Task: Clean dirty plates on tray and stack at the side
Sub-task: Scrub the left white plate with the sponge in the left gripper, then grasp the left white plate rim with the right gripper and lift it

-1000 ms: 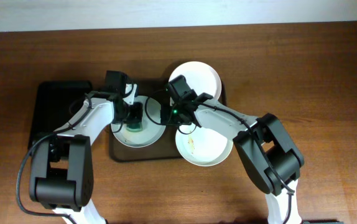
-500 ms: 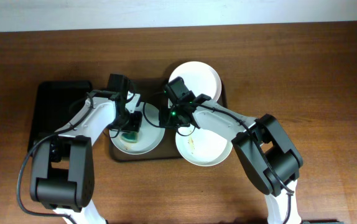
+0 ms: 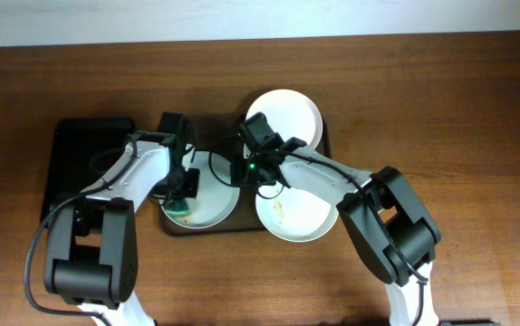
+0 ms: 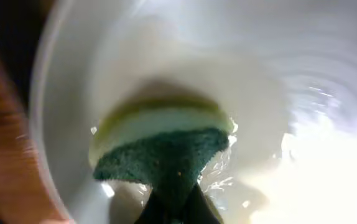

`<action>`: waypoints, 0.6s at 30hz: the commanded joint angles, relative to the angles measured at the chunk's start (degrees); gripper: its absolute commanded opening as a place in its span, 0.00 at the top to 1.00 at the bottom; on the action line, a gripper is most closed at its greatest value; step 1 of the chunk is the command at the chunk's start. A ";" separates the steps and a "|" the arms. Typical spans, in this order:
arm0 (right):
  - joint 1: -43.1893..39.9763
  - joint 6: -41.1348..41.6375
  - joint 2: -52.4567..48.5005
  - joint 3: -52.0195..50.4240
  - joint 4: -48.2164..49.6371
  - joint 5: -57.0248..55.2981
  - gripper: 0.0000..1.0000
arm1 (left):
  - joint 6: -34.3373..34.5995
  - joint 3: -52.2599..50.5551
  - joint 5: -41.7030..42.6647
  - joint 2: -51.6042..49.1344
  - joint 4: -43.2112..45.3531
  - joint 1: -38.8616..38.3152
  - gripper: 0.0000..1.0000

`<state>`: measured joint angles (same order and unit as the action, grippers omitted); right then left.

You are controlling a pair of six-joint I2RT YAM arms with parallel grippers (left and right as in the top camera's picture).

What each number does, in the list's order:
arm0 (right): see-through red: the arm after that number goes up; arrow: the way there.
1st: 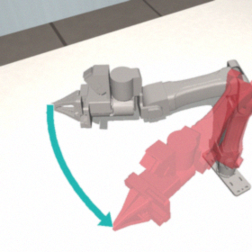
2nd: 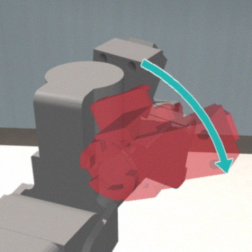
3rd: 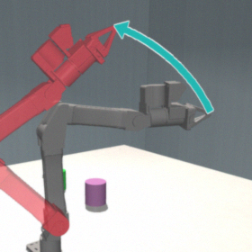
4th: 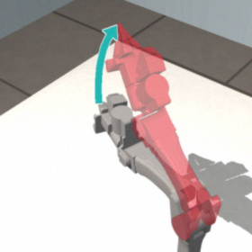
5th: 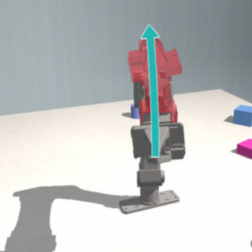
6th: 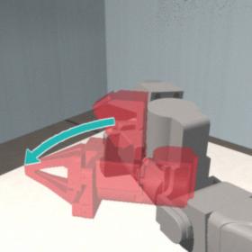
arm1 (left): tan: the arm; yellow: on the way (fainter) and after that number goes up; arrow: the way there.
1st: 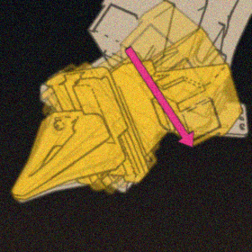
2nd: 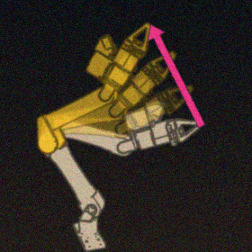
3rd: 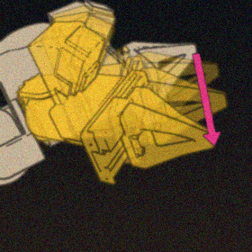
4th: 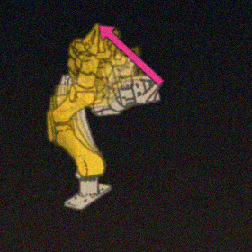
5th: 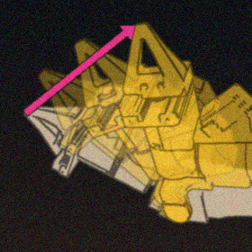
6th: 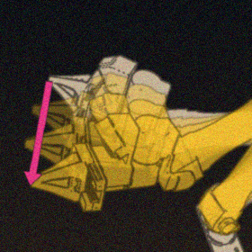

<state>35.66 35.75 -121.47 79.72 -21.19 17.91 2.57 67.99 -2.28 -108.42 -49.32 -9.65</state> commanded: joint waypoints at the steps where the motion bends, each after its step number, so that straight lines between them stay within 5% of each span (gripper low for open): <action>1: -0.04 0.72 -0.74 0.85 0.24 0.55 0.96 | -6.78 -0.76 20.04 -0.61 3.58 -0.42 1.00; 6: -0.04 0.72 -0.74 0.85 0.24 0.55 0.96 | -4.76 -0.76 23.67 -0.61 13.75 0.59 0.99; 11: -0.04 0.74 -0.76 0.85 0.22 0.55 0.96 | 7.10 -0.74 -1.73 -0.61 12.46 4.68 0.99; 14: -0.04 0.74 -0.76 0.85 0.11 0.79 0.96 | 7.23 2.60 4.20 -0.61 6.32 8.76 0.99; 18: -0.11 0.70 -0.72 0.87 0.02 1.44 0.96 | 0.57 20.79 17.57 -0.61 -11.08 8.92 0.99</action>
<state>35.57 36.05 -121.47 79.72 -21.12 18.09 7.60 79.29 7.40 -109.34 -54.63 -0.99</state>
